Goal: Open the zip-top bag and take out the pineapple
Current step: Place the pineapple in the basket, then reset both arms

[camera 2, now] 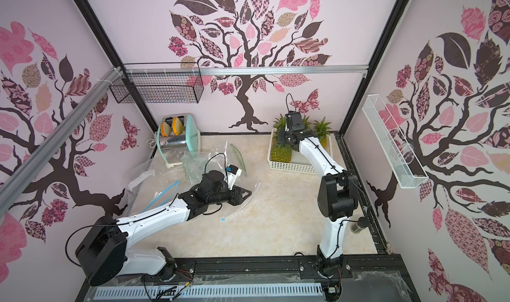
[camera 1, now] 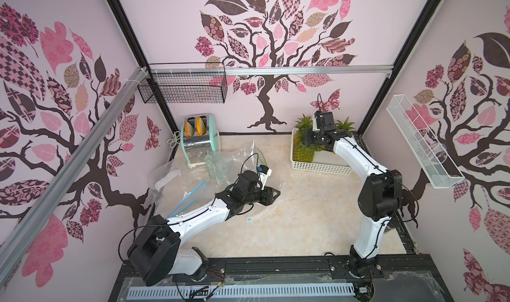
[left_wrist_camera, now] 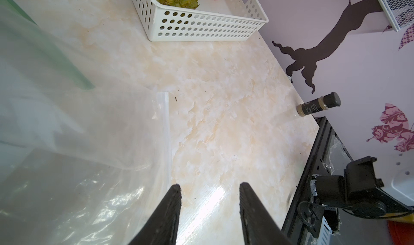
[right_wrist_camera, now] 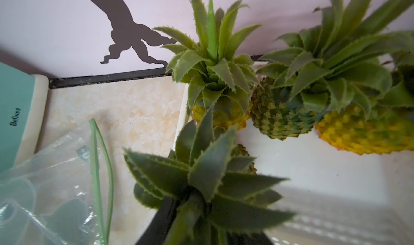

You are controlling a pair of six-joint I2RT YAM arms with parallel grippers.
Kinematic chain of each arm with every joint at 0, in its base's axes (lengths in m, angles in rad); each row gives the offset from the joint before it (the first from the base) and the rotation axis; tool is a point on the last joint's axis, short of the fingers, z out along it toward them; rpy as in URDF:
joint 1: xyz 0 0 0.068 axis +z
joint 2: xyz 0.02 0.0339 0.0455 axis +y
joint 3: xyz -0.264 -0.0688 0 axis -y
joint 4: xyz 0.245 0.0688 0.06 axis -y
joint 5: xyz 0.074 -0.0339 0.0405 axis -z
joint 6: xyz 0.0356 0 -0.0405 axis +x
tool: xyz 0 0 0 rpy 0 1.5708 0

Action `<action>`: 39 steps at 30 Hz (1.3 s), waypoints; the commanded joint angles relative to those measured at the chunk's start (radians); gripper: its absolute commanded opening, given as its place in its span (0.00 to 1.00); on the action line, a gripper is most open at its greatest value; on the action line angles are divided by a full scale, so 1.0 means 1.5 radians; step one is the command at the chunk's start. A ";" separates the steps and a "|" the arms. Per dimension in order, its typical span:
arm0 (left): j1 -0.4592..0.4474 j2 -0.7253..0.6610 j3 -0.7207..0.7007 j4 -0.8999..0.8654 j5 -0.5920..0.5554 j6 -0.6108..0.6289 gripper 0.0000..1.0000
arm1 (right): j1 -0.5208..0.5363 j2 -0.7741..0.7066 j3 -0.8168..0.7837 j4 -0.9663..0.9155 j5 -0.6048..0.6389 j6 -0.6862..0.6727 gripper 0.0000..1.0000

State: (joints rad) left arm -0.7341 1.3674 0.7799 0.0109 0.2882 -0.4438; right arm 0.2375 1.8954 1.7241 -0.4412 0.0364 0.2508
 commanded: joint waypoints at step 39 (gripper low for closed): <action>0.467 -0.137 -0.140 0.142 -0.436 0.213 0.89 | -0.008 -0.576 -0.887 0.569 0.374 -0.061 0.99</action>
State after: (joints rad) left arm -0.0837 1.1320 0.5785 0.0826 -0.3248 -0.1322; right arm 0.2314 0.9974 0.4351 0.2165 0.5110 0.1314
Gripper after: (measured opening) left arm 0.891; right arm 0.995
